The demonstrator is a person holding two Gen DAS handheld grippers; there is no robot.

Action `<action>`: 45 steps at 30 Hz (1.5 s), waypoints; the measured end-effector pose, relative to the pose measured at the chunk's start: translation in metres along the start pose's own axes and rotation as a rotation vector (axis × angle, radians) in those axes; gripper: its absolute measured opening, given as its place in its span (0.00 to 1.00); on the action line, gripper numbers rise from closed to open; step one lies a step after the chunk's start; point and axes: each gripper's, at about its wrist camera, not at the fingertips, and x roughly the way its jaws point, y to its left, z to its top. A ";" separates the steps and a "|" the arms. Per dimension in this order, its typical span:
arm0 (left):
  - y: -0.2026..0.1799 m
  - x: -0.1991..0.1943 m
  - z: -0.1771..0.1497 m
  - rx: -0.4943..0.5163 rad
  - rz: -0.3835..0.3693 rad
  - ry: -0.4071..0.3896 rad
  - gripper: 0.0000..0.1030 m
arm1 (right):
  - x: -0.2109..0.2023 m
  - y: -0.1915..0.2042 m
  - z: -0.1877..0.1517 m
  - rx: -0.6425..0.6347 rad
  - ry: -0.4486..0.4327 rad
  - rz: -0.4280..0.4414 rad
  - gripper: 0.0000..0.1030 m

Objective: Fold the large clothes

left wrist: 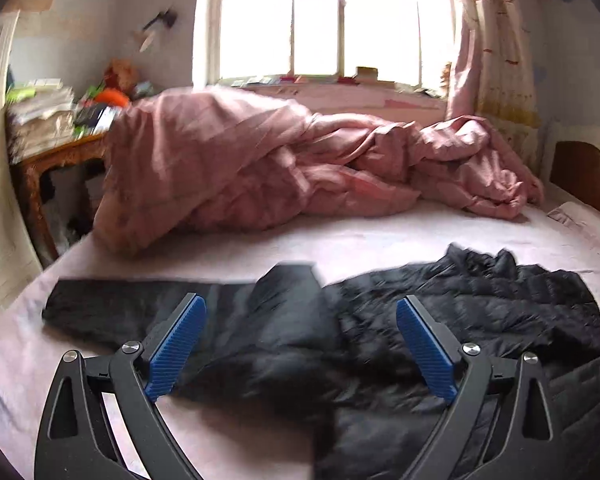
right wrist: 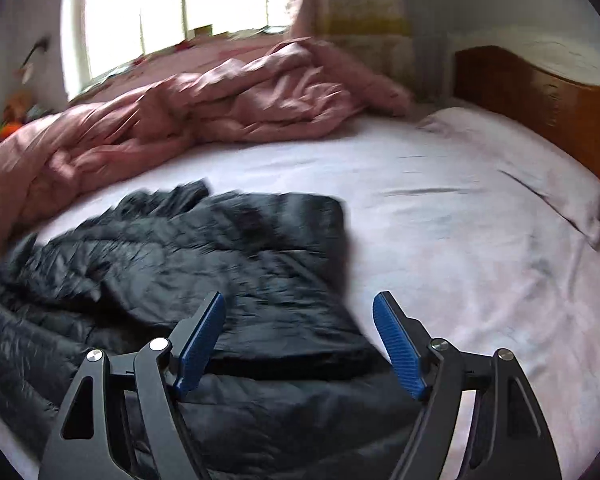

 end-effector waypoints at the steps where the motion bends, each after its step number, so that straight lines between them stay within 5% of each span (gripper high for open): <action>1: 0.008 0.004 -0.003 -0.017 0.013 0.021 0.93 | 0.009 0.004 0.003 0.000 0.015 0.010 0.76; 4: 0.040 0.009 -0.007 -0.116 0.035 0.058 0.93 | 0.040 0.018 0.005 -0.003 0.088 0.020 0.74; 6: 0.062 0.006 -0.007 -0.179 0.044 0.044 0.93 | 0.061 0.023 -0.001 -0.033 0.170 0.030 0.57; 12: 0.105 0.022 -0.008 -0.297 0.091 0.130 0.93 | 0.090 0.014 -0.017 -0.003 0.301 0.055 0.50; 17: 0.111 0.046 -0.019 -0.309 0.139 0.244 0.92 | 0.081 0.039 -0.024 -0.163 0.278 -0.068 0.50; 20: 0.126 0.063 -0.029 -0.394 0.128 0.306 0.92 | 0.068 0.037 -0.021 -0.157 0.212 -0.055 0.51; 25: 0.164 0.095 -0.054 -0.551 0.264 0.359 0.92 | 0.029 0.026 -0.012 -0.088 0.073 -0.015 0.51; 30: 0.164 0.100 -0.050 -0.495 0.189 0.254 0.88 | 0.001 0.022 -0.011 -0.025 0.027 0.041 0.52; 33: 0.170 0.096 -0.054 -0.530 0.231 0.216 0.38 | -0.012 0.027 -0.014 -0.034 0.002 0.069 0.52; 34: 0.172 0.094 -0.053 -0.545 0.180 0.198 0.14 | -0.015 0.029 -0.015 -0.046 -0.005 0.071 0.52; 35: 0.173 0.092 -0.054 -0.553 0.131 0.191 0.02 | -0.017 0.031 -0.016 -0.058 -0.009 0.074 0.52; 40: 0.153 0.043 -0.012 -0.534 0.006 0.029 0.02 | -0.016 0.033 -0.018 -0.068 -0.005 0.040 0.52; 45: 0.070 -0.059 0.044 -0.268 -0.142 -0.234 0.02 | -0.011 0.029 -0.020 -0.060 0.016 0.038 0.52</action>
